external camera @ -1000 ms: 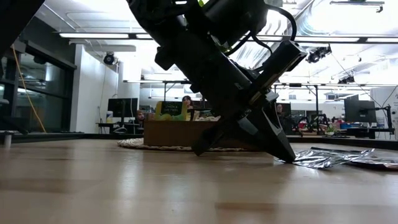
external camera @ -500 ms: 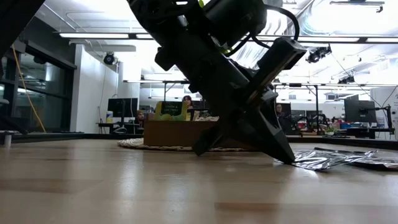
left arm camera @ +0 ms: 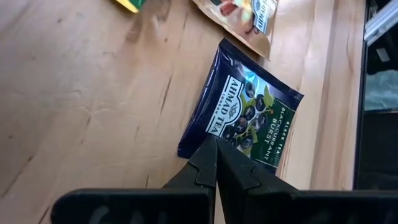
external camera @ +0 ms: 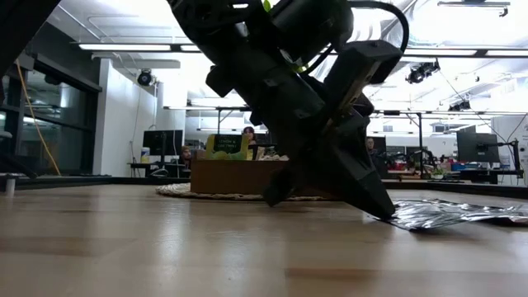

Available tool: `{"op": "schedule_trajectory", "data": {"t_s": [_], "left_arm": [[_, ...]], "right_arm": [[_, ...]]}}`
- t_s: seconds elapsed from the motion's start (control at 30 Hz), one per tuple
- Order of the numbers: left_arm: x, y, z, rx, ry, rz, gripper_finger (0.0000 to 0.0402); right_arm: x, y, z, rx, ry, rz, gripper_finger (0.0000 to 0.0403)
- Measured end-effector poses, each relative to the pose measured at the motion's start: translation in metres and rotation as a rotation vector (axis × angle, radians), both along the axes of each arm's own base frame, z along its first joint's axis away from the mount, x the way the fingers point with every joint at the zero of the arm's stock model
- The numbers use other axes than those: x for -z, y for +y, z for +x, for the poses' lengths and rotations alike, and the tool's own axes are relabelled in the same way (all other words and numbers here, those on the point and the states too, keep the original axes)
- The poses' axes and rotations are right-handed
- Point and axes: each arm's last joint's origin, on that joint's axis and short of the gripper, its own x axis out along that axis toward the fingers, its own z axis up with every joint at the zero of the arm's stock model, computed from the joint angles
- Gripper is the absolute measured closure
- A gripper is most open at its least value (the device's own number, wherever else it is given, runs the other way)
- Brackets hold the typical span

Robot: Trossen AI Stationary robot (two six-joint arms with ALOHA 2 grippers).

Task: Pick & Place Tea
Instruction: Put the violet tea bag into the right section of the wooden organizer

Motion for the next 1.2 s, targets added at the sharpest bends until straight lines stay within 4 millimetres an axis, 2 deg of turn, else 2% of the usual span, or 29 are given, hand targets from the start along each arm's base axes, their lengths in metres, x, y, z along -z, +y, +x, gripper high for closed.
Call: {"op": "schedule_trajectory", "data": {"t_s": [0.07, 0.13, 0.23, 0.27, 0.37, 0.47, 0.63, 0.7, 1.0, 1.2], "left_arm": [[0.0, 0.0, 0.0, 0.013, -0.002, 0.002, 0.0401], [0.0, 0.0, 0.0, 0.022, -0.004, 0.003, 0.0401], [0.0, -0.001, 0.0, 0.032, -0.007, 0.005, 0.0401], [0.0, 0.0, 0.0, 0.034, -0.008, 0.005, 0.0401], [0.0, 0.002, 0.0, 0.033, -0.007, 0.0, 0.0401], [0.0, 0.002, 0.0, 0.037, -0.005, -0.002, 0.0401], [0.0, 0.002, 0.0, 0.052, -0.005, 0.007, 0.0401], [0.001, 0.002, -0.001, 0.058, -0.002, 0.009, 0.0401], [0.001, 0.002, -0.001, 0.065, 0.001, 0.01, 0.0401], [0.001, 0.002, -0.001, 0.061, 0.002, 0.01, 0.0401]], "right_arm": [[-0.018, 0.001, -0.004, 0.2, -0.098, -0.078, 0.0403], [-0.038, 0.004, -0.019, 0.392, -0.101, -0.11, 0.0403], [-0.048, 0.007, -0.035, 0.37, -0.083, -0.136, 0.0403], [-0.047, 0.007, -0.036, 0.371, -0.086, -0.128, 0.0403], [-0.035, 0.001, -0.021, 0.403, -0.098, -0.111, 0.0403], [-0.008, -0.009, -0.011, 0.44, -0.108, -0.09, 0.0402], [0.012, -0.021, -0.012, 0.461, -0.141, -0.031, 0.0403], [0.014, -0.025, -0.013, 0.466, -0.137, -0.038, 0.0403], [-0.003, -0.027, -0.009, 0.47, -0.111, -0.086, 0.0403], [0.004, -0.023, -0.017, 0.45, -0.107, -0.093, 0.0403]]}}
